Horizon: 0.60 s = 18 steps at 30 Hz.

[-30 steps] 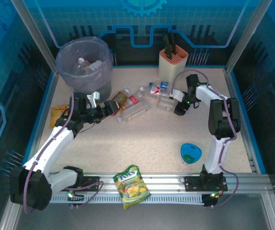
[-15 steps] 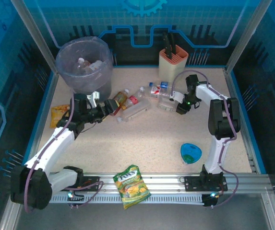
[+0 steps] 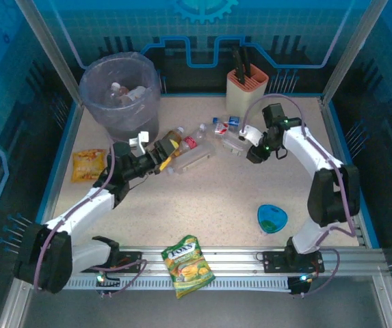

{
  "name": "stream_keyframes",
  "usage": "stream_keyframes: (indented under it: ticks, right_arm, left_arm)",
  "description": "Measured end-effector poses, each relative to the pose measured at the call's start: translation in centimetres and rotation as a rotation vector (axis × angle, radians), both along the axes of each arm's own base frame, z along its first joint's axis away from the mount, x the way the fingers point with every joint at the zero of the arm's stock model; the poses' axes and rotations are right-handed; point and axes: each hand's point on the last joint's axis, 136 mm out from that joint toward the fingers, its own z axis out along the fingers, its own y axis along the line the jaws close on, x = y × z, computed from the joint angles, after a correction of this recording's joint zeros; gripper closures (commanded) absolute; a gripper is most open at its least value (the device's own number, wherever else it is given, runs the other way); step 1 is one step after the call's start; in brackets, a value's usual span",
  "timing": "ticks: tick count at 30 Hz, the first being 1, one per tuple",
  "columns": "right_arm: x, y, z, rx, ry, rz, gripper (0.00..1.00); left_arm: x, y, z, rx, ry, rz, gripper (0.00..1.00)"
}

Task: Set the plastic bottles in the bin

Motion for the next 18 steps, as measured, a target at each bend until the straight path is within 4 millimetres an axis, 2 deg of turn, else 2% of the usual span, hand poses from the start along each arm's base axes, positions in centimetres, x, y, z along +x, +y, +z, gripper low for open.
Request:
stream_keyframes:
  ticks: [4,8,13,18]
  right_arm:
    - [-2.6,3.4,2.3,0.096,-0.054,-0.08,0.73]
    - [-5.0,7.2,4.1,0.204,-0.1,-0.113,0.76]
    - [-6.6,10.0,5.1,0.294,-0.131,-0.163,0.77]
    - [-7.5,12.1,5.6,0.323,-0.14,-0.164,0.76]
  left_arm:
    - [0.2,-2.9,1.4,-0.07,-0.06,-0.018,0.01]
    - [0.0,-5.5,1.9,-0.112,-0.09,-0.027,0.01]
    - [0.4,-8.3,0.7,-0.14,-0.068,-0.039,0.01]
    - [1.4,-10.0,-1.3,-0.177,-0.035,-0.045,0.01]
